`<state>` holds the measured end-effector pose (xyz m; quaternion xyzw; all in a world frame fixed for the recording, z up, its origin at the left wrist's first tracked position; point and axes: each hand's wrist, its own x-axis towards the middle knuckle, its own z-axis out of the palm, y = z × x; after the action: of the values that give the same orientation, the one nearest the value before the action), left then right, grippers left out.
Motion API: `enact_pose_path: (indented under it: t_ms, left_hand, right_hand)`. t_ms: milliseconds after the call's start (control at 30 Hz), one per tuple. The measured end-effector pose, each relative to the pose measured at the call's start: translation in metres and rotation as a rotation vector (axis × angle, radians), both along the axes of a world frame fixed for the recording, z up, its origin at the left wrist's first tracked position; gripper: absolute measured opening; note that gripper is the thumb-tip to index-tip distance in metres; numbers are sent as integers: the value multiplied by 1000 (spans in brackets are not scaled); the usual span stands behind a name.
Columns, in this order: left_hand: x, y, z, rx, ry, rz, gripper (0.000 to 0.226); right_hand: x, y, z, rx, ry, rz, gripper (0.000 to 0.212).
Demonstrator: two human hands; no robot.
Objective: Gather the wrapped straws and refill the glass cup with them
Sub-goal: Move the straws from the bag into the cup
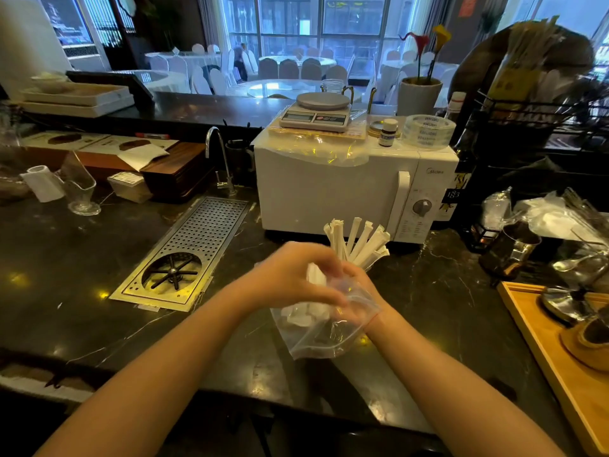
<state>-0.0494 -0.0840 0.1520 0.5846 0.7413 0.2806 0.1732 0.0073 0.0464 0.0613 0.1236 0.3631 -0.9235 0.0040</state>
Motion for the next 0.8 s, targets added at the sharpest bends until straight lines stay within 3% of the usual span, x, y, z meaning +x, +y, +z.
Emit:
enact_pose_path:
  t_ms: [67, 133, 200, 233, 267, 367, 400, 500, 600, 800]
  left_hand:
    - [-8, -6, -2, 168, -200, 265, 32]
    - [-18, -10, -11, 329, -439, 575, 41]
    - [-26, -11, -24, 292, -664, 744, 52]
    - [-28, -8, -31, 220, -782, 740, 54]
    - [-28, -4, -37, 137, -898, 702, 52]
    - [-19, 12, -42, -19, -1138, 562, 30]
    - [-16, 18, -41, -19, -1181, 519, 26]
    - [-13, 35, -39, 41, -1241, 391, 27]
    - [-14, 49, -32, 79, -1210, 393, 30]
    - [-31, 78, -14, 27, -908, 364, 55]
  right_hand:
    - [1, 12, 2, -10, -10, 23, 23]
    - [2, 23, 11, -11, -59, 0, 66]
    - [-1, 35, 10, 6, -89, -46, 102]
    - [0, 39, 13, 4, -110, -52, 106]
    - [3, 38, 22, 12, -128, -48, 98]
    - [15, 38, 40, 70, -174, -93, 33]
    - [18, 41, 43, 99, -181, -100, 21]
    - [24, 45, 51, 124, -186, -101, 33]
    - [23, 51, 57, 157, -175, -100, 48]
    - [4, 75, 71, 391, -159, -182, 45]
